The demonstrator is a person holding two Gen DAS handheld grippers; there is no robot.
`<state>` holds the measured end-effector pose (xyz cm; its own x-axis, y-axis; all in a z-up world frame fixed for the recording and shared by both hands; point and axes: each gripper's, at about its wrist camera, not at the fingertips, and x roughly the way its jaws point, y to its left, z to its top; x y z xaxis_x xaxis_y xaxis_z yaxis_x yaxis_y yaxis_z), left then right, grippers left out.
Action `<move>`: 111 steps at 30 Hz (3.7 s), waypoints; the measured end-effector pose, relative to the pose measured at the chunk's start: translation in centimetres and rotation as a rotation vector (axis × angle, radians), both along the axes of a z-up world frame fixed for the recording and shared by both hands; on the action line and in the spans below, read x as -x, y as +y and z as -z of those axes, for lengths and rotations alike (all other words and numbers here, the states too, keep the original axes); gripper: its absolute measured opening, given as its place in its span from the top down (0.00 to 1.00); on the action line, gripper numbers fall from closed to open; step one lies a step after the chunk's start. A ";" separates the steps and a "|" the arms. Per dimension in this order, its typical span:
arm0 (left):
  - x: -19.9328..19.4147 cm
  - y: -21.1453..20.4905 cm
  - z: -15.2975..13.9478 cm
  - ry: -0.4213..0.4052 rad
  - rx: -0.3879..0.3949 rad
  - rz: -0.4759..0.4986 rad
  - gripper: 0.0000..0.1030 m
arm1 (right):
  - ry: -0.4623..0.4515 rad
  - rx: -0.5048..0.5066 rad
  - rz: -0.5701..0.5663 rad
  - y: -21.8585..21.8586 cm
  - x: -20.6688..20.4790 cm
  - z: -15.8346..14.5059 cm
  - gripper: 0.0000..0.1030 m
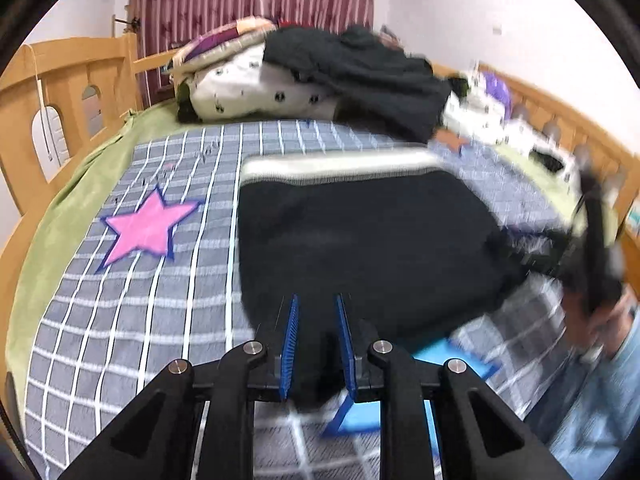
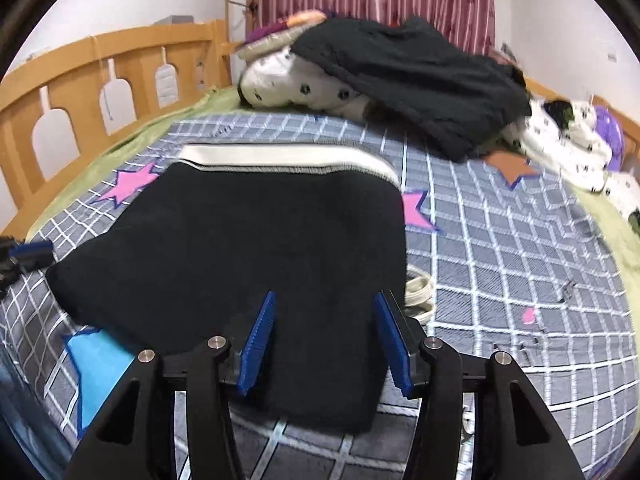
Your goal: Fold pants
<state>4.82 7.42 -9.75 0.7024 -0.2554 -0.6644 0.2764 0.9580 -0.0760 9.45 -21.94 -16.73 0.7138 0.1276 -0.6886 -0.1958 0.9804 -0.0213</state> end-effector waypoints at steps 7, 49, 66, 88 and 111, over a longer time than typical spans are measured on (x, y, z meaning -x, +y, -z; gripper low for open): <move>-3.0 -1.7 3.8 0.119 -0.031 -0.001 0.73 | 0.032 0.031 0.018 0.5 -0.2 2.0 0.50; -17.1 -6.1 5.4 0.107 -0.237 -0.028 0.53 | 0.020 -0.034 0.021 -1.6 -14.7 0.8 0.48; -7.0 -4.1 2.9 0.150 -0.142 -0.121 0.43 | 0.004 -0.068 0.157 -3.6 -6.0 -3.8 0.43; 9.2 -2.8 -4.9 0.079 -0.114 -0.188 0.27 | 0.020 -0.012 0.198 -1.5 12.9 -10.0 0.12; 11.2 -2.7 -4.3 0.092 -0.093 -0.224 0.27 | 0.012 0.027 0.228 -1.2 15.9 -9.5 0.12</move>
<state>-6.37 4.72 -5.49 0.6704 -0.0352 -0.7412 0.0523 0.9986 -0.0001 -6.48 -23.16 -7.19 0.7141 -0.0545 -0.6979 0.0305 0.9984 -0.0468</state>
